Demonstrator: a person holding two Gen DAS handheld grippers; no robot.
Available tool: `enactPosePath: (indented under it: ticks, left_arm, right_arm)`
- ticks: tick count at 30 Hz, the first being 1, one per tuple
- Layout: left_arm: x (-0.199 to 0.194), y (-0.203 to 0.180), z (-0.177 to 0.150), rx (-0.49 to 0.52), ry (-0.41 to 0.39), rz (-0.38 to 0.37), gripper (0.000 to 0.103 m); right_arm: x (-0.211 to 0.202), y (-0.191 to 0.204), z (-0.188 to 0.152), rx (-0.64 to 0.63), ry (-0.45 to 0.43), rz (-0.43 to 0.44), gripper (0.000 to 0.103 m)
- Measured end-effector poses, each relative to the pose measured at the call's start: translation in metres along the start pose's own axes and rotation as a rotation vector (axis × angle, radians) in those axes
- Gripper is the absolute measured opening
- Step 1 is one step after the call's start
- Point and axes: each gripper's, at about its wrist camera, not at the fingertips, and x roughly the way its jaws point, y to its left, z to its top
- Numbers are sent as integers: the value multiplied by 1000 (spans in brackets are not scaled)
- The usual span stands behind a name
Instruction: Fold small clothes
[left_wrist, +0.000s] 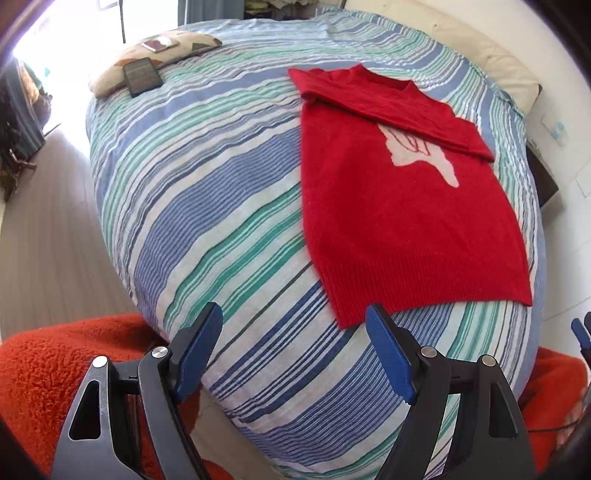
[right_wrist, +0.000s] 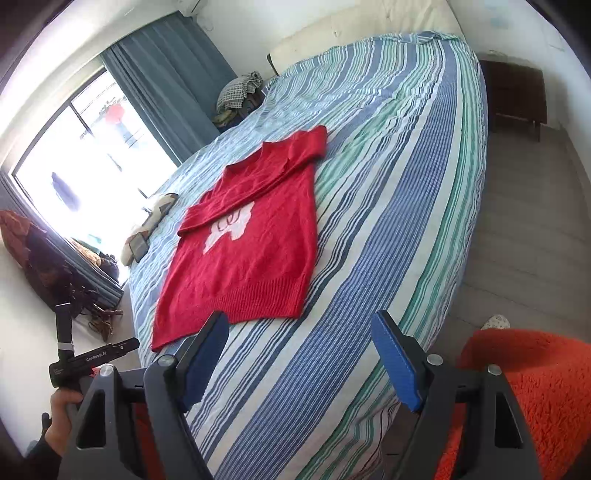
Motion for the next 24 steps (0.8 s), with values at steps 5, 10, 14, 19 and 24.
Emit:
enactPosePath:
  ticks: [5, 10, 14, 19, 24]
  left_arm:
    - [-20, 0, 10, 3, -57, -21, 82]
    - [-14, 7, -3, -27, -109, 12, 92]
    - [13, 11, 0, -43, -47, 29, 89]
    - [30, 11, 29, -51, -61, 13, 89]
    - [47, -11, 29, 42, 39, 157, 88]
  right_arm:
    - [-31, 23, 14, -61, -61, 22, 79]
    - [-50, 37, 18, -179, -172, -49, 89]
    - [-9, 15, -1, -165, -90, -61, 89]
    - [28, -2, 12, -123, -27, -29, 89]
    - [61, -15, 30, -68, 88, -93, 89]
